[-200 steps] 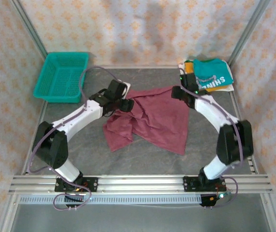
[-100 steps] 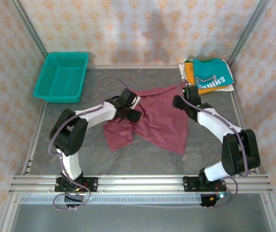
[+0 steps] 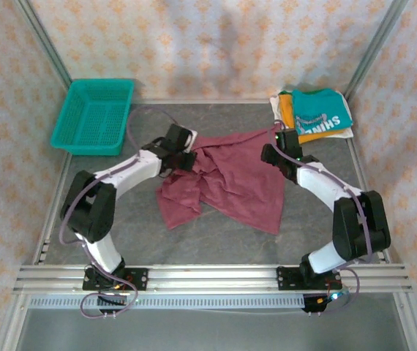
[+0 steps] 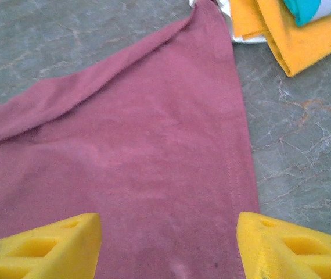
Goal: Fold and stack the t-shirts
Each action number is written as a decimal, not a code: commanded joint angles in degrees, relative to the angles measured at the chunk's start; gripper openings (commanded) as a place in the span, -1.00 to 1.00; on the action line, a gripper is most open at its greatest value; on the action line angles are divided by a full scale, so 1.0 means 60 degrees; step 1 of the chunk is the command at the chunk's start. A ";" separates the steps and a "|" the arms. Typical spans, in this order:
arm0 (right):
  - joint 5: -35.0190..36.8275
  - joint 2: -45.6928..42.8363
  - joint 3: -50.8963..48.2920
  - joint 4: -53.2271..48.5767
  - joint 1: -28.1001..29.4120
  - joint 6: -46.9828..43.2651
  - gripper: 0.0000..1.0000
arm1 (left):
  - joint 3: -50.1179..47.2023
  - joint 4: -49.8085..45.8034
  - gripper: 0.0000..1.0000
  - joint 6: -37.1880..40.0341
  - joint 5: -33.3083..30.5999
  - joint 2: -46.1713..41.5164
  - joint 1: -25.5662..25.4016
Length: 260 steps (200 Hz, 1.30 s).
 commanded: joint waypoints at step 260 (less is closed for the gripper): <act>-0.0377 0.0264 0.0779 -0.0823 -0.0344 0.0773 0.13 | 0.0262 -0.1331 0.17 -0.2887 -0.0540 0.0183 0.1563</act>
